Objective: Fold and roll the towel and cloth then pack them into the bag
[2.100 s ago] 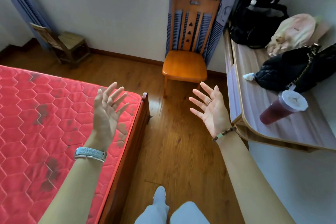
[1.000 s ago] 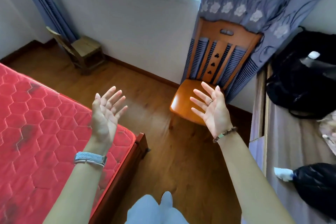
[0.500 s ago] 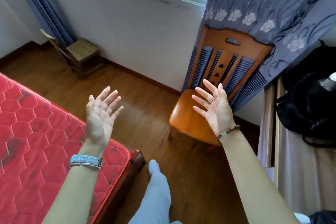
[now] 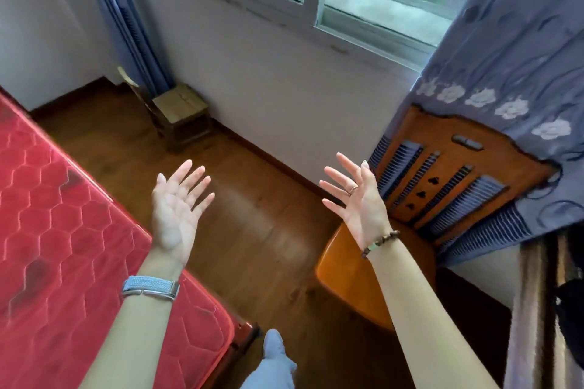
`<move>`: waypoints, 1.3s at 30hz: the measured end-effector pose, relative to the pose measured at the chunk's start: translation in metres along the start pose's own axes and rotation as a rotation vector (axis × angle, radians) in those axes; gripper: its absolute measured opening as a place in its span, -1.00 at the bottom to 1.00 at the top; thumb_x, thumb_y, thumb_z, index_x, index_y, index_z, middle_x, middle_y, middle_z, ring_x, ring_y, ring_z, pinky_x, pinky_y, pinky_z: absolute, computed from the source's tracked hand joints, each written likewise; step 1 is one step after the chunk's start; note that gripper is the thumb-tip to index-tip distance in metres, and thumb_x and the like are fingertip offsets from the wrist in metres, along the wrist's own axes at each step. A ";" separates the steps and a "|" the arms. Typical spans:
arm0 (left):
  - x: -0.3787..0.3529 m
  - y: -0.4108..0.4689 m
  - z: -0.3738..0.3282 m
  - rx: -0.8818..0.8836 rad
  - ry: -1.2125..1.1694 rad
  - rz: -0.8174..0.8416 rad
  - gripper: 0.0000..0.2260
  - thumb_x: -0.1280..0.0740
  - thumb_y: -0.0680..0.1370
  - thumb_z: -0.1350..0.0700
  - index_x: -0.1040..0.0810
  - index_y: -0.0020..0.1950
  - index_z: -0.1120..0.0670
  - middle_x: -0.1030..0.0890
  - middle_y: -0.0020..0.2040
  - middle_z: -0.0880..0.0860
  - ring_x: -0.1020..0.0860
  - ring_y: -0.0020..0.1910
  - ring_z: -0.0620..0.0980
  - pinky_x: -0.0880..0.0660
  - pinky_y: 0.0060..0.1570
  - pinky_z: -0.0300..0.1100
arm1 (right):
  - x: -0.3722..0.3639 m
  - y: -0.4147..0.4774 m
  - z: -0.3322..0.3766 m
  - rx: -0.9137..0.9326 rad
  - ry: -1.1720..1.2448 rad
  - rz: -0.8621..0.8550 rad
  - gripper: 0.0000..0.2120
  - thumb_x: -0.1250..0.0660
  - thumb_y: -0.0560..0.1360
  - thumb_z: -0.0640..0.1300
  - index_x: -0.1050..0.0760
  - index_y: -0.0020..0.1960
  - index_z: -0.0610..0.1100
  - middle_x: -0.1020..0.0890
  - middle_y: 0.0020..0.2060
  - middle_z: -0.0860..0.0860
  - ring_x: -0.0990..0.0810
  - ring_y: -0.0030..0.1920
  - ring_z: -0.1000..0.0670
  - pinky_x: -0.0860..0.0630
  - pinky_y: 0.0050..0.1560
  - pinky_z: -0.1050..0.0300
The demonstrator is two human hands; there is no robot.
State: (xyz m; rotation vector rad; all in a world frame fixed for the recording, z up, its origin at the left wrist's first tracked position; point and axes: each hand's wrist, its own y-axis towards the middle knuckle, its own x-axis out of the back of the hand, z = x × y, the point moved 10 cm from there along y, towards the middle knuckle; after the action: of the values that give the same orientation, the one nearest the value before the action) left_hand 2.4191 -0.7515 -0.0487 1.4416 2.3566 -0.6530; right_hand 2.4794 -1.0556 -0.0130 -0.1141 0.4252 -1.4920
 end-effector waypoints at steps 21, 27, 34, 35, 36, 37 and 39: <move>0.113 0.071 -0.077 -0.183 -0.039 -0.395 -0.47 0.05 0.68 -0.20 -0.38 0.49 0.06 -0.53 0.39 0.12 -0.51 0.36 0.07 -0.38 0.39 0.15 | -0.200 0.153 -0.002 -0.134 -0.116 0.409 -0.58 0.04 0.64 0.22 -0.44 0.34 0.14 -0.53 0.33 -0.03 -0.54 0.28 -0.10 -0.34 0.39 -0.25; 0.133 0.109 -0.093 -0.255 -0.094 -0.530 -0.47 0.06 0.68 -0.19 -0.37 0.51 0.07 -0.52 0.39 0.12 -0.51 0.37 0.07 -0.38 0.40 0.14 | -0.271 0.213 0.004 -0.147 -0.216 0.558 -0.57 0.06 0.63 0.23 -0.40 0.37 0.15 -0.50 0.37 -0.03 -0.53 0.29 -0.09 -0.35 0.40 -0.24; 0.129 0.183 -0.109 -0.297 -0.127 -0.627 -0.47 0.06 0.68 -0.18 -0.37 0.51 0.07 -0.54 0.39 0.10 -0.52 0.35 0.05 -0.38 0.40 0.15 | -0.334 0.296 0.025 -0.184 -0.264 0.666 -0.54 0.08 0.64 0.22 -0.36 0.42 0.11 -0.48 0.38 -0.04 -0.51 0.31 -0.10 -0.34 0.40 -0.23; 0.128 0.193 -0.111 -0.304 -0.130 -0.638 -0.47 0.06 0.68 -0.18 -0.37 0.51 0.07 -0.54 0.39 0.09 -0.52 0.35 0.05 -0.38 0.40 0.15 | -0.344 0.307 0.028 -0.188 -0.270 0.679 -0.54 0.07 0.64 0.22 -0.37 0.41 0.11 -0.48 0.38 -0.03 -0.51 0.31 -0.10 -0.34 0.40 -0.23; 0.126 0.202 -0.113 -0.310 -0.129 -0.644 -0.47 0.07 0.68 -0.18 -0.36 0.51 0.07 -0.53 0.39 0.09 -0.52 0.36 0.05 -0.38 0.40 0.15 | -0.353 0.317 0.031 -0.190 -0.274 0.694 -0.55 0.07 0.64 0.22 -0.38 0.40 0.11 -0.48 0.38 -0.03 -0.52 0.30 -0.09 -0.34 0.40 -0.23; 0.123 0.209 -0.115 -0.314 -0.124 -0.650 -0.47 0.07 0.69 -0.18 -0.36 0.51 0.07 -0.53 0.39 0.09 -0.52 0.36 0.05 -0.38 0.40 0.14 | -0.363 0.326 0.034 -0.192 -0.272 0.708 -0.55 0.07 0.64 0.22 -0.38 0.38 0.11 -0.49 0.37 -0.03 -0.52 0.30 -0.09 -0.34 0.40 -0.23; 0.122 0.221 -0.120 -0.321 -0.113 -0.665 -0.47 0.08 0.69 -0.17 -0.34 0.52 0.07 -0.51 0.41 0.09 -0.50 0.37 0.04 -0.36 0.41 0.14 | -0.382 0.341 0.039 -0.189 -0.272 0.734 -0.57 0.06 0.63 0.22 -0.39 0.36 0.12 -0.49 0.37 -0.03 -0.52 0.30 -0.09 -0.34 0.40 -0.24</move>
State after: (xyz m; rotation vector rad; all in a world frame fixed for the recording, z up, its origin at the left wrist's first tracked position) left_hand 2.5591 -0.5101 -0.0538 0.4624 2.6818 -0.4488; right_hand 2.8052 -0.6582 -0.0125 -0.2751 0.3342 -0.7001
